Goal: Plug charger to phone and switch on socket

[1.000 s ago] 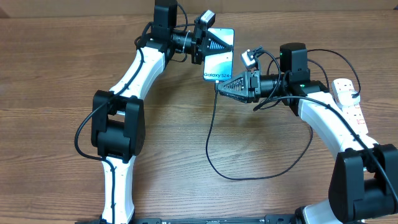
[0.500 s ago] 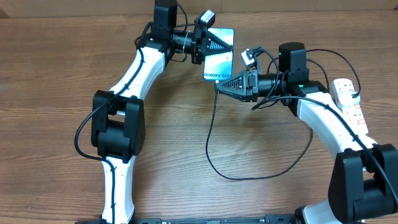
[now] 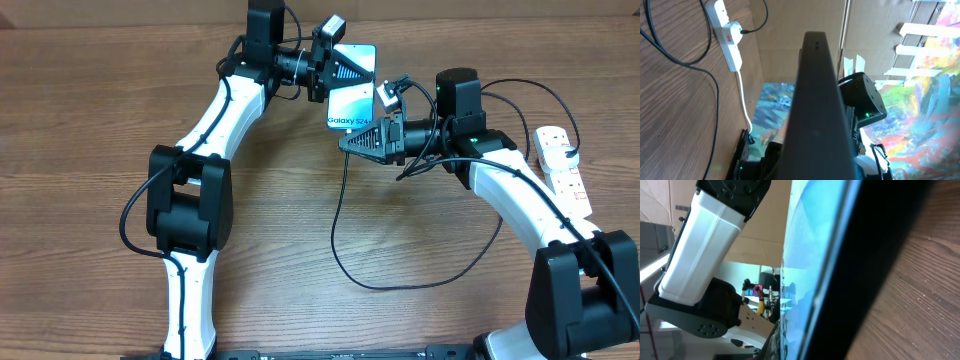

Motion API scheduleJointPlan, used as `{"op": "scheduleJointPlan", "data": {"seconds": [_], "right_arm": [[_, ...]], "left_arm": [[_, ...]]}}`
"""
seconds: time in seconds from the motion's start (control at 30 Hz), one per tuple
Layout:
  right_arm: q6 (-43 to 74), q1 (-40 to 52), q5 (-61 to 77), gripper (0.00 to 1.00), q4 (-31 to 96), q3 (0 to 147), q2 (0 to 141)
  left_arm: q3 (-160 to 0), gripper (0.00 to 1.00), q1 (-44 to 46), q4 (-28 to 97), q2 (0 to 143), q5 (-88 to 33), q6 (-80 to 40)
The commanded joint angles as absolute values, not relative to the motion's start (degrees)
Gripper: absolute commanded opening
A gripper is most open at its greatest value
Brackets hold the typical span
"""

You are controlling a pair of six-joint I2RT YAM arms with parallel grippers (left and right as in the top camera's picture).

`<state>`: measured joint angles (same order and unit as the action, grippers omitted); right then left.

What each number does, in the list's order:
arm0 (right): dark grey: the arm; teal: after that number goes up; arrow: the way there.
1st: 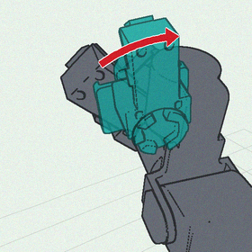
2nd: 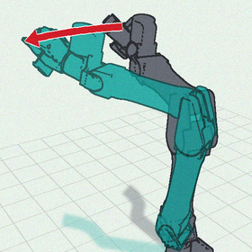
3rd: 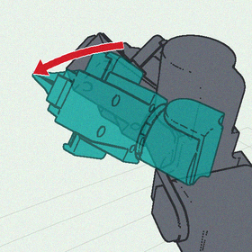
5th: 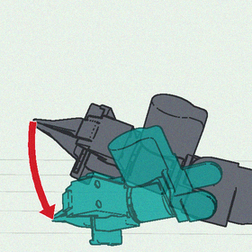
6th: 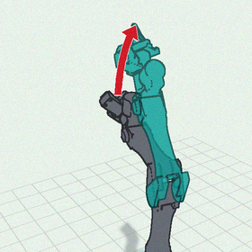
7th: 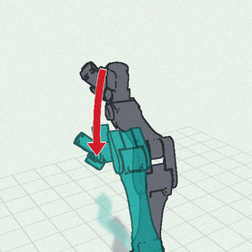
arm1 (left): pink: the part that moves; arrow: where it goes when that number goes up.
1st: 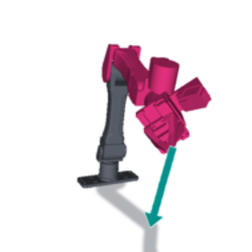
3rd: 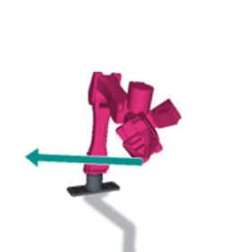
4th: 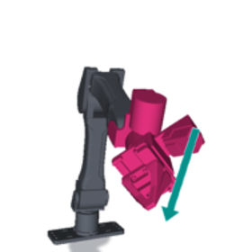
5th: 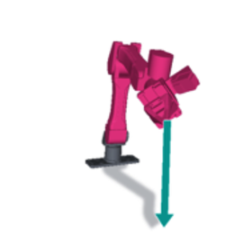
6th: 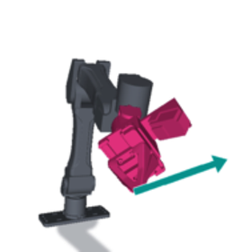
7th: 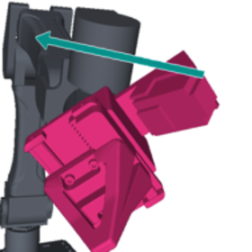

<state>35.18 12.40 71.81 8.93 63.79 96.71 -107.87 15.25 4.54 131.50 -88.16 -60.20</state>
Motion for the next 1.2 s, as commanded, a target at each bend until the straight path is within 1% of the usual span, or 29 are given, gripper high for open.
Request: {"op": "scheduleJointPlan", "data": {"seconds": [0.0, 0.17, 0.3, 0.67, 0.8, 1.17], "right_arm": [[38.11, 12.25, 70.13, 0.04, 6.44, 64.55, 96.12], [44.82, 12.12, 68.95, 0.04, 1.63, 64.55, 96.12], [48.29, 12.08, 66.26, 0.04, 1.30, 64.55, 96.12], [48.66, 11.14, 64.66, 0.04, 1.32, 64.55, 96.12], [48.38, 10.61, 64.73, 0.04, 1.32, 64.55, 96.12], [46.50, 10.48, 65.17, 0.04, 1.32, 64.55, 96.12]], "left_arm": [[-108.16, 0.04, 15.46, 4.64, 130.04, -90.06, -59.66], [-108.16, 0.04, 15.70, 4.67, 130.04, -90.54, -58.63], [-108.16, 0.04, 16.19, 4.67, 130.04, -90.54, -57.58], [-108.16, 0.04, 17.39, 4.97, 130.04, -90.59, -55.22], [-108.16, 0.04, 17.41, 7.66, 130.04, -90.70, -54.72], [-108.16, 0.04, 17.41, 18.94, 130.04, -90.72, -47.51]]}}
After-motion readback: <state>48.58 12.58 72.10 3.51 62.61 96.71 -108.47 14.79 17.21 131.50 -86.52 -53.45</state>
